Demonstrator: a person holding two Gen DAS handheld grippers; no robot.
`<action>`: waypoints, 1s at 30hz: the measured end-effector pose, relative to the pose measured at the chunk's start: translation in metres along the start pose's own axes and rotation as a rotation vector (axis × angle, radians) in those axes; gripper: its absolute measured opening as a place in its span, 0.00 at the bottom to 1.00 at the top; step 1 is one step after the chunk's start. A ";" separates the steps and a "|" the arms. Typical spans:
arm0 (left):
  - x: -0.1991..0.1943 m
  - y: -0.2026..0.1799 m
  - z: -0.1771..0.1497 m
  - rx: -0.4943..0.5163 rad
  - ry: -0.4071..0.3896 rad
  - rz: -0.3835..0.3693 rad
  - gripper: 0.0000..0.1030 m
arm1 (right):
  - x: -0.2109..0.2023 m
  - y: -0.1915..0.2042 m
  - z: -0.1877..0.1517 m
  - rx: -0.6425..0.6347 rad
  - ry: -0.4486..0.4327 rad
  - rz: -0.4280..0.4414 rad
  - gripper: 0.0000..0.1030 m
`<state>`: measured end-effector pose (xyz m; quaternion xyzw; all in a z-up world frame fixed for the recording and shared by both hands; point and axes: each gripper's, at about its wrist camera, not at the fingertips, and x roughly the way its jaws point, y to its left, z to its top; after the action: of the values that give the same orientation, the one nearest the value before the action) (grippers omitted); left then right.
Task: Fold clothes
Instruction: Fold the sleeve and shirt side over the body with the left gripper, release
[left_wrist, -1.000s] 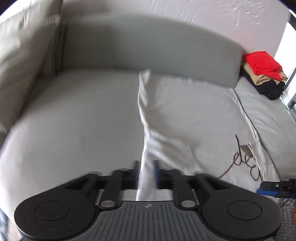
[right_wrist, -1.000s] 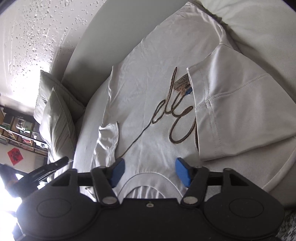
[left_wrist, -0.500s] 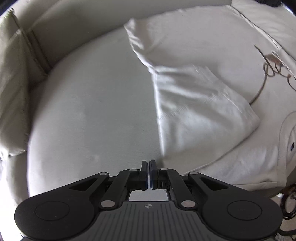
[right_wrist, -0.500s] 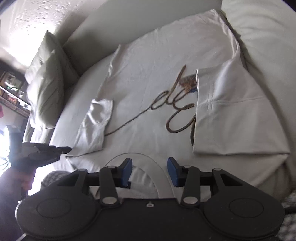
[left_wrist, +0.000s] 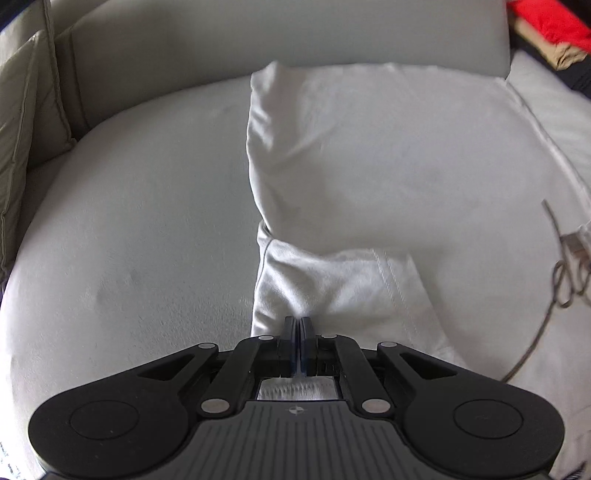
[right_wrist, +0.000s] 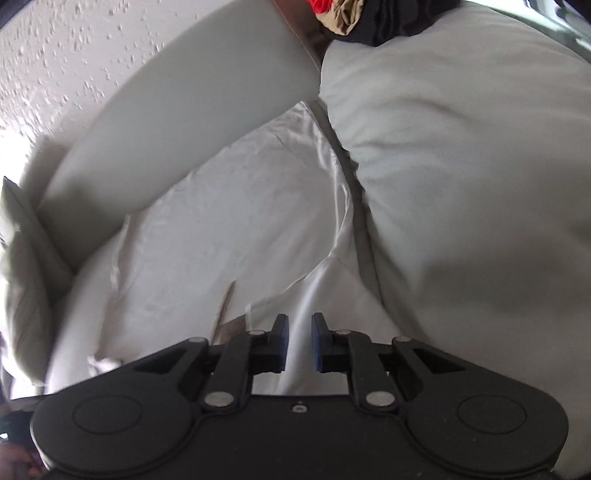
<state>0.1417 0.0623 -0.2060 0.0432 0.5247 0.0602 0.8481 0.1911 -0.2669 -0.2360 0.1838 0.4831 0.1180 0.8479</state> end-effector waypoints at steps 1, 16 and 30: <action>-0.001 -0.002 -0.001 0.002 0.006 0.010 0.03 | 0.005 0.002 -0.004 -0.033 0.020 -0.012 0.16; -0.022 0.000 -0.016 -0.029 0.133 -0.084 0.05 | -0.016 -0.021 -0.027 -0.059 0.128 -0.055 0.21; -0.065 -0.034 -0.035 0.033 0.084 -0.093 0.09 | -0.052 -0.035 -0.036 -0.050 0.111 -0.128 0.22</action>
<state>0.0831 0.0198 -0.1684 0.0301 0.5622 0.0137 0.8264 0.1345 -0.3115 -0.2275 0.1244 0.5368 0.0856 0.8301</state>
